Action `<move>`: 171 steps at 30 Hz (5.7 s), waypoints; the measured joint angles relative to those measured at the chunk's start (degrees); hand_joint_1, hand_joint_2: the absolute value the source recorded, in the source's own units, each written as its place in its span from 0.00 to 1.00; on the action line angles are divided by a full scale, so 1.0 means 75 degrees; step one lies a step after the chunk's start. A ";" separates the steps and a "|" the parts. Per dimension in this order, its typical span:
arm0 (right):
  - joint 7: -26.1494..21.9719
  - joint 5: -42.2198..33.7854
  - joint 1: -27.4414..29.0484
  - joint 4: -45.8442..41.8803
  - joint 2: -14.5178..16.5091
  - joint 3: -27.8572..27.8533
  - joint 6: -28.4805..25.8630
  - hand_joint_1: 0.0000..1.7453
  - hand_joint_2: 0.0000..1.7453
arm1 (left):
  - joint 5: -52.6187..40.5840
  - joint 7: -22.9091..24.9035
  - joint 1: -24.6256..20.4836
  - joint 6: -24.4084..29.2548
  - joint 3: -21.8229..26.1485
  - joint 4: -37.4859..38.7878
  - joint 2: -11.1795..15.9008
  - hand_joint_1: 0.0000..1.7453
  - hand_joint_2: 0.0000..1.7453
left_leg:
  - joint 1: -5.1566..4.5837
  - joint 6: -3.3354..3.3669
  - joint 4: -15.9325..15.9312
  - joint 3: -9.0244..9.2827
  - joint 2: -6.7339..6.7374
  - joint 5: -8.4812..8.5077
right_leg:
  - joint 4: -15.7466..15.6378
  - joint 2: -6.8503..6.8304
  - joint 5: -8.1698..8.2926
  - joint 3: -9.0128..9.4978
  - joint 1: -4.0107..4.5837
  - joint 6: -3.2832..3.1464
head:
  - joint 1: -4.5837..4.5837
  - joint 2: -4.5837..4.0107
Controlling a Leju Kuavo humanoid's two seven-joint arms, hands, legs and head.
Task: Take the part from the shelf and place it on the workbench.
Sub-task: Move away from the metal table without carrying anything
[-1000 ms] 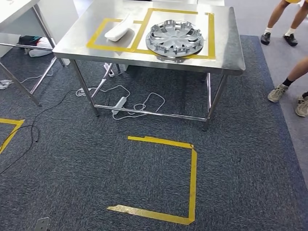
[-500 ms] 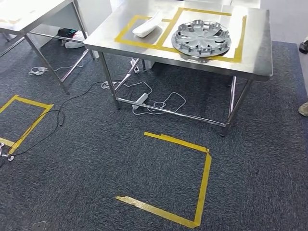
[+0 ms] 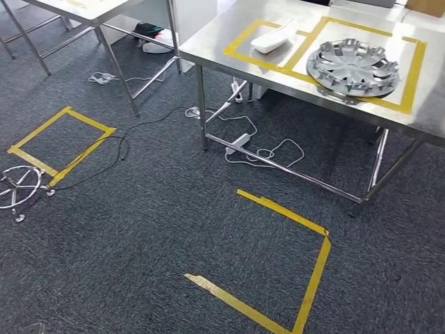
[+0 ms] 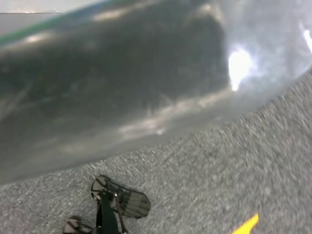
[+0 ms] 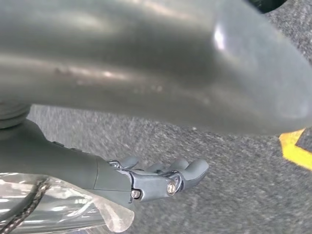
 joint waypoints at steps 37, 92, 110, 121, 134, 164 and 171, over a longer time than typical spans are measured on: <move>-0.1308 0.1315 -0.1054 0.3036 -0.1201 -0.0495 -0.0659 0.00 0.00 | 0.0075 0.0585 -0.0254 -0.0063 0.0788 0.0246 0.1046 0.00 0.00 | 0.0139 -0.0359 0.0156 -0.0204 -0.0579 -0.0038 | -0.1449 0.0384 0.0581 0.0533 -0.0042 -0.0128 | -0.0004 0.0000; -0.1678 0.1653 -0.1470 0.4266 -0.1606 -0.0272 -0.0820 0.00 0.00 | 0.0378 0.1126 -0.0534 0.0020 0.0990 0.0407 0.1639 0.00 0.00 | 0.0083 -0.0135 0.0047 -0.0038 -0.0131 -0.0060 | -0.0082 0.0056 0.0153 -0.0191 0.0058 -0.0082 | 0.0029 0.0000; -0.1650 0.1812 -0.1470 0.4340 -0.1631 -0.0182 -0.0777 0.00 0.00 | 0.0285 0.1315 -0.0638 0.0055 0.0989 0.0439 0.1722 0.00 0.00 | 0.0145 -0.0523 0.0154 -0.0038 0.0974 -0.0069 | -0.1672 -0.0848 0.0476 0.0789 0.0130 -0.0208 | -0.0017 0.0000; -0.1648 0.1853 -0.1479 0.4393 -0.1639 -0.0104 -0.0743 0.00 0.00 | 0.0208 0.1297 -0.0730 0.0116 0.0981 0.0442 0.1765 0.00 0.00 | 0.0153 -0.0147 0.0003 -0.0040 0.0108 -0.0027 | 0.0564 -0.0091 -0.0397 -0.0350 0.0060 0.0028 | 0.0028 0.0000; -0.1643 0.1857 -0.1454 0.4418 -0.1686 -0.0082 -0.0675 0.00 0.00 | 0.0168 0.1289 -0.0815 0.0175 0.0975 0.0453 0.1754 0.00 0.00 | 0.0171 -0.0553 0.1798 -0.0942 0.0373 -0.0919 | -0.1584 -0.0252 0.0588 0.0607 0.0060 -0.0346 | -0.0034 0.0000; -0.1697 0.0752 -0.1445 0.4218 -0.1521 -0.0774 -0.0796 0.00 0.00 | -0.1057 -0.0223 -0.0280 0.1033 -0.0139 0.0430 -0.0859 0.00 0.00 | 0.0047 -0.0443 0.1388 -0.0754 0.0283 -0.0733 | -0.1597 -0.0216 0.0570 0.0669 -0.0012 -0.0283 | -0.0068 0.0000; -0.1662 0.0730 -0.1442 0.4074 -0.1488 -0.0900 -0.0738 0.00 0.00 | -0.1165 -0.0159 -0.0234 0.1020 -0.0452 0.0152 -0.1317 0.00 0.00 | -0.0012 -0.0328 0.0415 -0.0102 0.0991 -0.0133 | -0.1573 -0.0876 0.0457 0.0762 0.0080 -0.0218 | -0.0076 0.0000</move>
